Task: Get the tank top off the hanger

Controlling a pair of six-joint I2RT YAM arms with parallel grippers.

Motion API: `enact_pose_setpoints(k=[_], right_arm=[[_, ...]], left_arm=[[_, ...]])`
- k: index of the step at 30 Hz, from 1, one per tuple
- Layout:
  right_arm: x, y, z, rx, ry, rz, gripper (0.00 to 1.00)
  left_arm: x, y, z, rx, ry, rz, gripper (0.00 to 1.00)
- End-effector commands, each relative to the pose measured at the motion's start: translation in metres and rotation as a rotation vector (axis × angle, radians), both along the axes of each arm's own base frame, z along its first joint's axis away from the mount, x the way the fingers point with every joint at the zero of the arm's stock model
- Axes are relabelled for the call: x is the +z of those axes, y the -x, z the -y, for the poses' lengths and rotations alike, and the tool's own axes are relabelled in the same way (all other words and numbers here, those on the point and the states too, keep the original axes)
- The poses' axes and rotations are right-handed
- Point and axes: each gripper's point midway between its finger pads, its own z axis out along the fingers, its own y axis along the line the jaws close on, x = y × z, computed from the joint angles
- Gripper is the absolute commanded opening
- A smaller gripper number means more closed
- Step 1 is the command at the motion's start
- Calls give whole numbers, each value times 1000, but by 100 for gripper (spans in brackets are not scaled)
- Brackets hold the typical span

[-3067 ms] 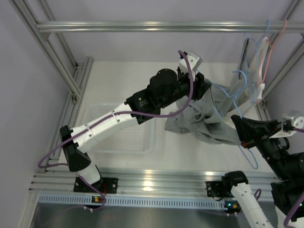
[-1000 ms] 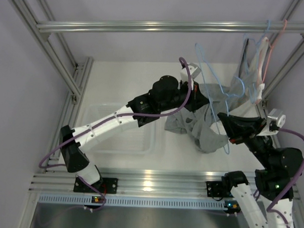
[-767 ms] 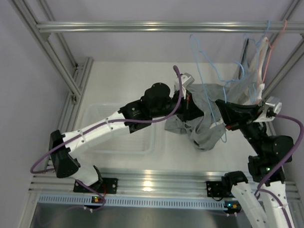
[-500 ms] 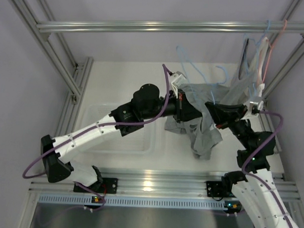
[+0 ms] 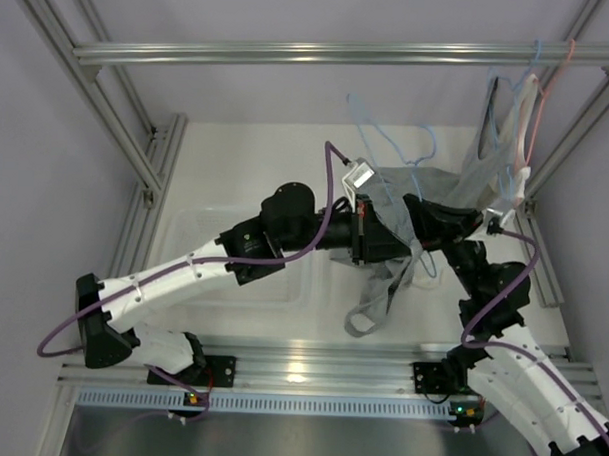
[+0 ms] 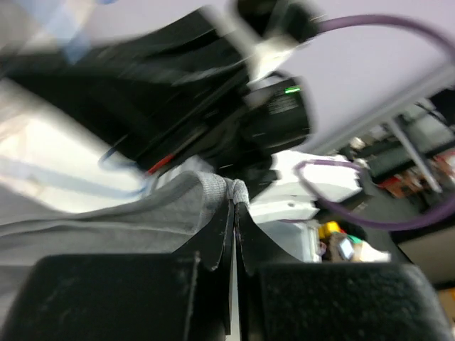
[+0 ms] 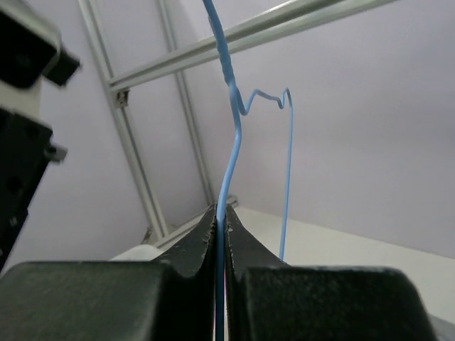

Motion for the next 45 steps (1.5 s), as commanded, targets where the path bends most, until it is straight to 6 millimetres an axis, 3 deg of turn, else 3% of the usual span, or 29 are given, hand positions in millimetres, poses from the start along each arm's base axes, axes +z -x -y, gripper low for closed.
enact_pose_setpoints(k=[1,3,4,5,6,8,9,11,13,15,16,17,19,21,24,26,27,29,30,33,35,36,39,40,41,45], right_arm=[[71,14,40,-184,-103,148,0],[68,10,49,-239,-86,74,0],[72,18,56,-256,-91,84,0],[78,24,59,-259,-88,92,0],[71,24,58,-255,-62,54,0],[83,38,62,-236,-56,42,0],[67,35,60,-233,-5,-45,0],[76,47,68,-239,-3,-89,0],[56,50,74,-258,30,-204,0],[56,57,83,-282,18,-265,0],[33,54,86,-303,59,-369,0],[39,61,90,-308,56,-393,0],[24,67,89,-291,96,-480,0],[19,69,87,-278,109,-499,0],[22,57,93,-338,129,-502,0],[31,34,94,-403,157,-511,0],[35,25,95,-433,172,-509,0],[45,-5,98,-522,184,-526,0],[59,-14,97,-536,167,-490,0],[80,-38,89,-558,191,-461,0],[89,-58,82,-567,209,-461,0],[84,-74,76,-563,236,-476,0],[97,-97,85,-576,212,-471,0],[100,-106,80,-543,210,-461,0],[103,-112,88,-559,200,-461,0],[115,-112,85,-529,188,-433,0]], left_arm=[[-23,-24,-20,176,-60,38,0],[-49,-48,-32,321,-142,63,0],[-71,-55,-40,371,-205,61,0],[-81,-66,-45,430,-240,67,0],[-90,-77,-51,495,-276,92,0],[-111,-85,-47,510,-336,109,0],[-118,-89,-46,516,-362,133,0],[-140,-98,-36,525,-421,132,0],[-169,-111,-32,565,-495,123,0],[-188,-120,-30,586,-530,83,0],[-208,-127,-29,583,-569,56,0],[-215,-129,-27,582,-583,47,23],[-230,-129,-28,586,-614,29,99],[-234,-128,-35,600,-626,20,99],[-201,-124,-54,646,-573,38,99],[-189,-122,-72,678,-590,56,99],[-171,-123,-87,727,-570,77,99],[-164,-121,-110,764,-616,111,99],[-150,-119,-124,795,-607,133,99],[-141,-114,-161,856,-683,172,99],[-144,-108,-181,871,-743,175,99],[-140,-104,-189,872,-738,176,99],[-141,-92,-201,839,-752,178,99],[-143,-89,-202,821,-757,189,99],[-148,-87,-207,815,-771,195,99],[-166,-83,-221,823,-828,201,99]])
